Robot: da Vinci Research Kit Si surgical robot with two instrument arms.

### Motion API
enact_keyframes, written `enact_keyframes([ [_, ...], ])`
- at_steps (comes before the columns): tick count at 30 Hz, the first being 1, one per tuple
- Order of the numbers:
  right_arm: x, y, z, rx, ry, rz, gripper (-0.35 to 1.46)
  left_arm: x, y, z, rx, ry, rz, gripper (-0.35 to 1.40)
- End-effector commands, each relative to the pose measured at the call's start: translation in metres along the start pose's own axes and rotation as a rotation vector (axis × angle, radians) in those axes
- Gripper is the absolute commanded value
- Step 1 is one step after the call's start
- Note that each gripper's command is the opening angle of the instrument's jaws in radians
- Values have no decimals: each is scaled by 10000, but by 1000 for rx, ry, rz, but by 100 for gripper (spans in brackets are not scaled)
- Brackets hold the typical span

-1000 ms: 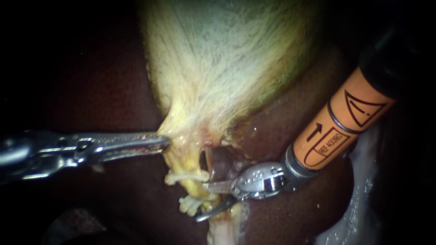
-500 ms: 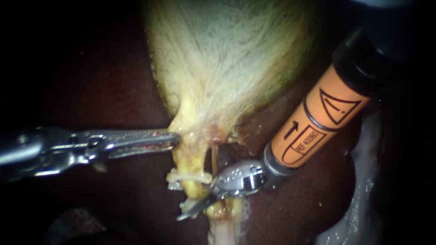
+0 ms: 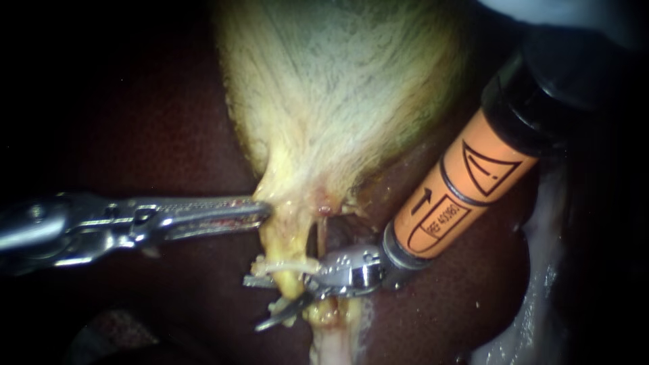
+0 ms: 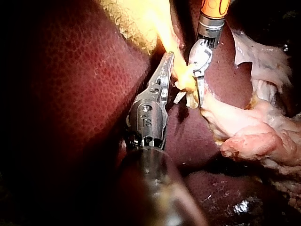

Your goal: Go to the cutting position left tube

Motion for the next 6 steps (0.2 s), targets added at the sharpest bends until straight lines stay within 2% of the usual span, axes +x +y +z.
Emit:
enact_keyframes([
  [1, 0, 0, 0, 0, 0, 7, 123, 0, 0, 0, 0, 0, 0, -13],
  [6, -4, -1, -6, -6, 0, 17, 125, 0, 0, 0, 0, 0, 0, -13],
])
